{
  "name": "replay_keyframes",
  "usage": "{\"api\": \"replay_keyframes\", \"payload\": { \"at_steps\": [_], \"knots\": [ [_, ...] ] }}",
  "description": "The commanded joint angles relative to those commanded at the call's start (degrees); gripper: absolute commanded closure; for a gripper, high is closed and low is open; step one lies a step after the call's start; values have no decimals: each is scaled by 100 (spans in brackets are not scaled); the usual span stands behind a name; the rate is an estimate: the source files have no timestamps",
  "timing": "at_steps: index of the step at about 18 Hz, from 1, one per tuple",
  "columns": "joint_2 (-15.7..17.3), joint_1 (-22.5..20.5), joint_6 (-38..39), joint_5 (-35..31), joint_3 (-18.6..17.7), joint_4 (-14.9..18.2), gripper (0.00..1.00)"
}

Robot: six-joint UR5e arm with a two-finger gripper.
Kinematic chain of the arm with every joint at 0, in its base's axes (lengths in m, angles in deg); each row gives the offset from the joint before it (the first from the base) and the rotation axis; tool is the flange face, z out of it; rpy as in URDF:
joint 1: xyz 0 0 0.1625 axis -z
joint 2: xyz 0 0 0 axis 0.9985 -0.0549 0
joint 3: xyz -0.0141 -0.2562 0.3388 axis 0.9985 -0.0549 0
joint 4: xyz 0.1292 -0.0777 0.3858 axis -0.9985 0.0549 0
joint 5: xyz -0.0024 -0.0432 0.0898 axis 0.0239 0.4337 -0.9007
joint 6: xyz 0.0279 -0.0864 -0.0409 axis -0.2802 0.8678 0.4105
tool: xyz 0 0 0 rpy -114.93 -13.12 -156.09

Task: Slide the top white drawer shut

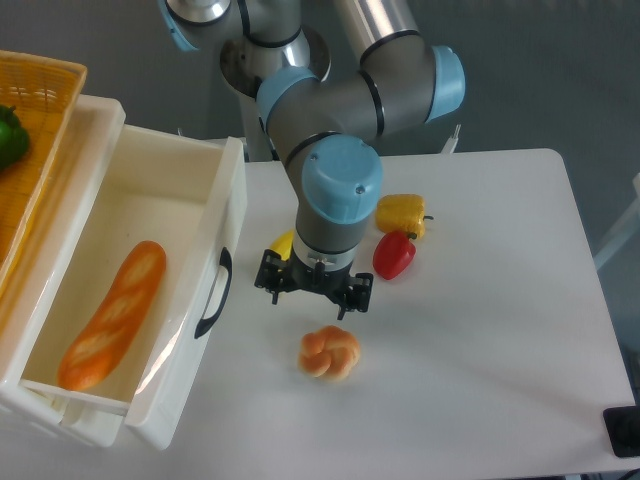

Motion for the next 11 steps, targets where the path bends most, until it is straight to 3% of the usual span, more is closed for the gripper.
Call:
{"api": "replay_keyframes", "payload": {
  "at_steps": [11],
  "knots": [
    [-361, 131, 26, 281, -44, 17, 0]
  ]
}}
